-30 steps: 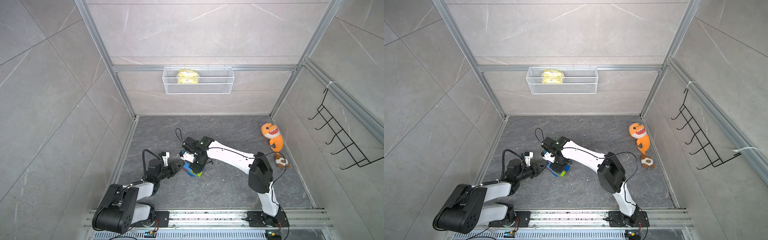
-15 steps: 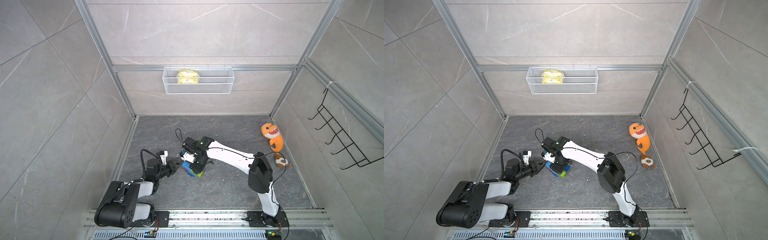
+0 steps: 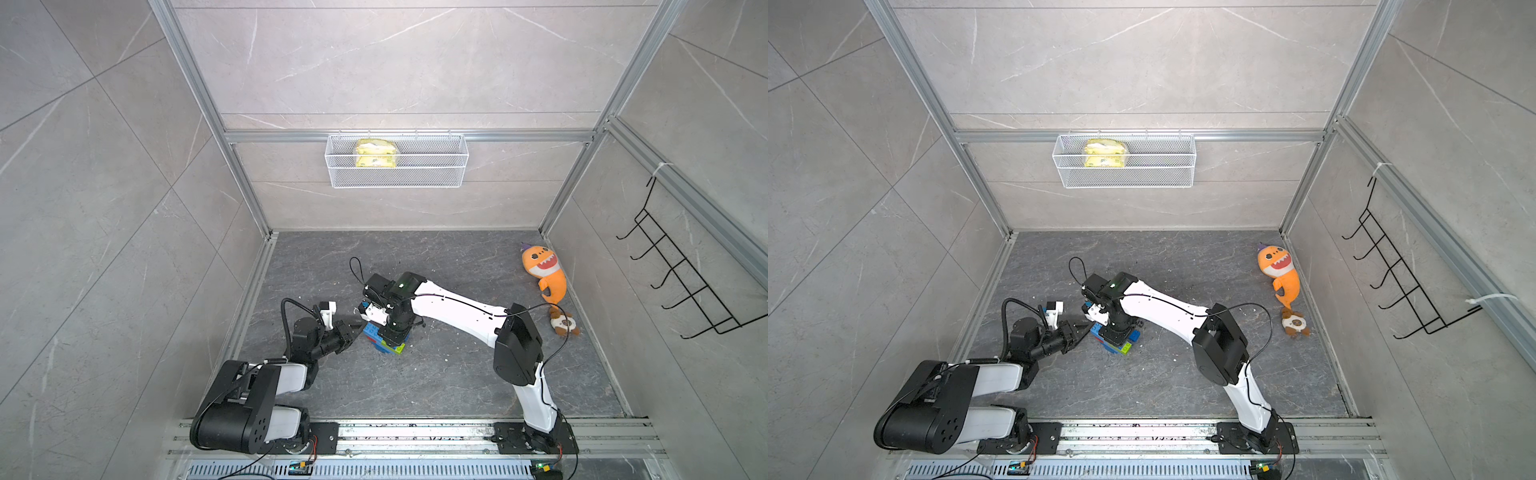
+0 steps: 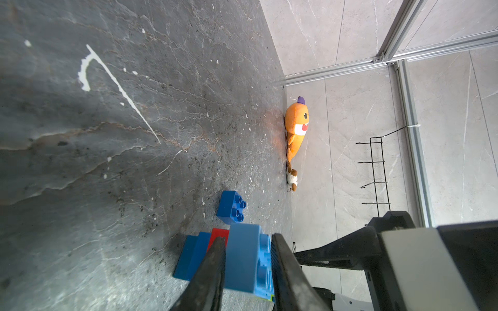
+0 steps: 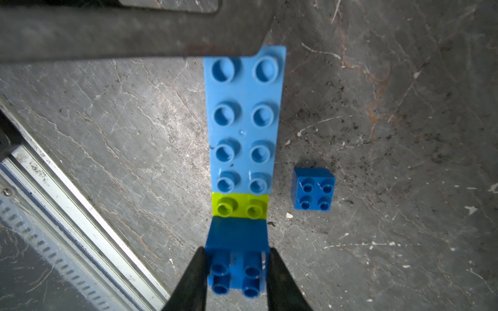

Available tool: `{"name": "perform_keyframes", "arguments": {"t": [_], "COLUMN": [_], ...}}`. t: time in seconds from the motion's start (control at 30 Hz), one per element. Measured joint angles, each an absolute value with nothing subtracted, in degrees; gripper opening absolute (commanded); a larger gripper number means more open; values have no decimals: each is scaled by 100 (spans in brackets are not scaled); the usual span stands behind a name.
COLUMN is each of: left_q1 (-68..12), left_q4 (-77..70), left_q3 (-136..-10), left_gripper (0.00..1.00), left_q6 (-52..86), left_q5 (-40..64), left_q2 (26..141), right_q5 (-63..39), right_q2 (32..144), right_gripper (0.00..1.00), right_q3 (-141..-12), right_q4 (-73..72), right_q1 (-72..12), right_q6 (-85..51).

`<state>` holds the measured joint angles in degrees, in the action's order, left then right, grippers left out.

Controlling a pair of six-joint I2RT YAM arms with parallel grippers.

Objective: Assemble a heart with lego
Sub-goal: Assemble the lego brick with the lego brick.

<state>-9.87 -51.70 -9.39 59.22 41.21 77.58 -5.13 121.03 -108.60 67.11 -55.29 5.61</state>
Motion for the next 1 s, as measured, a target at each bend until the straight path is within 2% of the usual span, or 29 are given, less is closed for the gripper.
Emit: {"name": "perform_keyframes", "arguments": {"t": [0.67,1.0], "left_q1": [-1002,-1002], "left_q4": [-5408,-5736], "left_q3": [-937,-941], "left_gripper": [31,35], "left_q6": [5929,6029], "left_q5": [4397,4519], "left_q2": [8038,8335], "right_q5": [-504,-489], "right_q2": [12151,12184], "right_gripper": [33,33], "right_q3": [-10940,-10991], "right_q4": [6792,6820], "right_q1": [-5533,-5537], "right_q6": [561,554]}}
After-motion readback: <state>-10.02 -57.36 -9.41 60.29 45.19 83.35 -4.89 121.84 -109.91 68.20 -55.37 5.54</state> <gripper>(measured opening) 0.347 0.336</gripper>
